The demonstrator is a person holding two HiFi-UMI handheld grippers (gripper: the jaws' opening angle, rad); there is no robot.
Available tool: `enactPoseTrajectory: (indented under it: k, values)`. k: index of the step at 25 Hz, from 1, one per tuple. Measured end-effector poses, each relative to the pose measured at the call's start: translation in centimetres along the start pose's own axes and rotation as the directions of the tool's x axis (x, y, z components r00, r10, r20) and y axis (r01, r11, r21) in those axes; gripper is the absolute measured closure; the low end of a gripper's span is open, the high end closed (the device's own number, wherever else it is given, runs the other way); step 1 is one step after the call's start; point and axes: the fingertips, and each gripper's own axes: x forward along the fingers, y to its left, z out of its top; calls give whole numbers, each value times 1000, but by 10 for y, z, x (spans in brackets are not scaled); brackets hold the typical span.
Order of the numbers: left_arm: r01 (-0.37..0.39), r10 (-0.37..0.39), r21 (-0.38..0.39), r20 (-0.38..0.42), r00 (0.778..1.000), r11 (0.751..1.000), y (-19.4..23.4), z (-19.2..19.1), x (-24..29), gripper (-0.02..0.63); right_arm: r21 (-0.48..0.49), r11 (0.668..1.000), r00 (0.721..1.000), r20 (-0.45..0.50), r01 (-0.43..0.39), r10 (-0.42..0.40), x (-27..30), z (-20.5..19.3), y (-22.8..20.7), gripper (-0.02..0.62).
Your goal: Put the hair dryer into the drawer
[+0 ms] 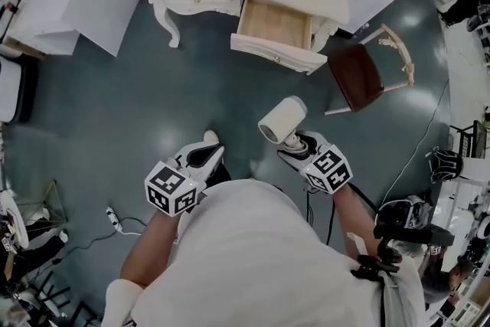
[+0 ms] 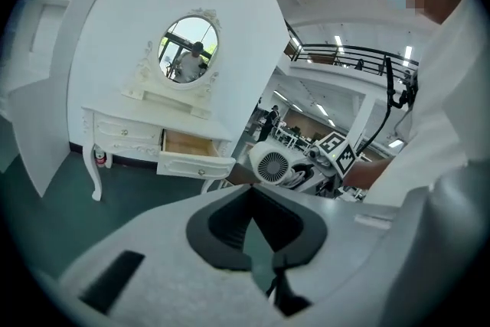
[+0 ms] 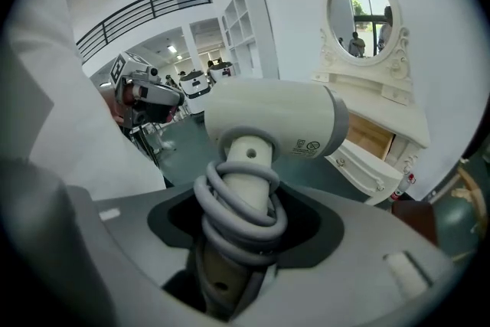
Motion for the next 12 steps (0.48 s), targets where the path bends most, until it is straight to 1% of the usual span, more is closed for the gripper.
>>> enactPoseTrajectory:
  k: [3, 7, 10, 12]
  values:
    - [64, -64, 44, -20, 998, 997, 30, 33, 7, 609, 15, 999, 999, -7, 42, -42, 12, 29, -22, 342]
    - [148, -141, 99, -76, 987, 984, 69, 63, 14, 609, 29, 994, 994, -20, 108, -108, 24, 62, -55, 342]
    - [169, -158, 111, -105, 982, 979, 99, 80, 22, 609, 28, 991, 991, -36, 131, -130, 34, 82, -86, 342]
    - [168, -158, 107, -100, 982, 980, 116, 90, 24, 609, 17, 991, 990, -54, 134, -132, 41, 93, -105, 342]
